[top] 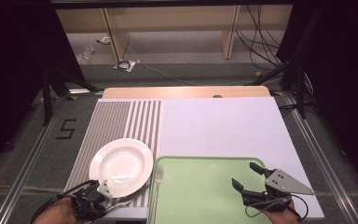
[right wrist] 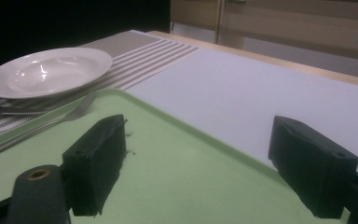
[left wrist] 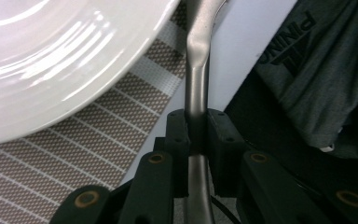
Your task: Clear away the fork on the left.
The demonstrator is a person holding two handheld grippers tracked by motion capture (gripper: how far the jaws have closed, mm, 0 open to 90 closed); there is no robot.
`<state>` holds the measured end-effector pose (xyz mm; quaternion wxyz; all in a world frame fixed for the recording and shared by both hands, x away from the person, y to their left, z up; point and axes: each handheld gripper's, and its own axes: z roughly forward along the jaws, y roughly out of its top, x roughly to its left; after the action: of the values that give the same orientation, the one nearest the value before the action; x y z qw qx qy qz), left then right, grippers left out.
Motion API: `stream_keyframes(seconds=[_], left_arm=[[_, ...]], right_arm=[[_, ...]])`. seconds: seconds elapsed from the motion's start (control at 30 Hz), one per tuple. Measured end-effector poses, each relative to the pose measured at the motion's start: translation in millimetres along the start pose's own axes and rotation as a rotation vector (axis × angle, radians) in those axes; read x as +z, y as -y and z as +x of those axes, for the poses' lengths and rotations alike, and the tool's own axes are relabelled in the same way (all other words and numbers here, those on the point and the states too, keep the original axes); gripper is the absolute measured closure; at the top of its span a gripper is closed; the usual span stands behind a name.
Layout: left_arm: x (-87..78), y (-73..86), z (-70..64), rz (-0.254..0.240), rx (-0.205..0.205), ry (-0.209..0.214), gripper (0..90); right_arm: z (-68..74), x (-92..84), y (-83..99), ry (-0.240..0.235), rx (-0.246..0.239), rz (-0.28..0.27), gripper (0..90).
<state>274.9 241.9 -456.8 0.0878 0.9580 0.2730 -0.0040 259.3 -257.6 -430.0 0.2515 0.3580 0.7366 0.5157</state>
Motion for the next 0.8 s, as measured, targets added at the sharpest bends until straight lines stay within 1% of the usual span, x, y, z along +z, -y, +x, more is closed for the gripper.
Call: stream_keyframes(seconds=[0.1,0.2,0.23,0.3,0.4,0.6,0.67,0.8], left_arm=[[-1.0,0.0,-1.2,-0.005,-0.002,0.015,79.2],[-3.5,1.3,-2.4,-0.014,-0.001,0.013,79.1],[-4.1,1.9,-2.8,-0.014,-0.005,0.014,79.2],[-5.3,2.8,-2.8,-0.018,-0.009,0.005,79.2],[-7.1,3.6,-2.8,-0.016,-0.013,0.004,79.2],[-6.6,4.5,-1.6,-0.027,-0.023,0.023,79.2],[-7.2,5.1,-1.7,-0.027,-0.024,0.023,79.2],[-10.3,5.2,-3.5,-0.054,-0.023,0.034,79.2]], right_arm=[[0.3,0.1,0.0,0.000,-0.001,0.003,19.8],[0.1,0.3,0.2,-0.002,0.000,0.000,19.8],[-0.1,-0.3,0.0,0.000,0.000,0.007,19.8],[-0.1,0.2,0.2,-0.001,0.001,0.006,19.8],[0.2,0.3,0.1,-0.002,0.000,0.005,19.8],[0.0,0.5,0.3,-0.003,0.001,0.006,19.8],[0.1,0.5,0.3,-0.005,-0.002,0.007,19.8],[0.1,0.7,0.4,-0.004,-0.002,0.007,19.8]])
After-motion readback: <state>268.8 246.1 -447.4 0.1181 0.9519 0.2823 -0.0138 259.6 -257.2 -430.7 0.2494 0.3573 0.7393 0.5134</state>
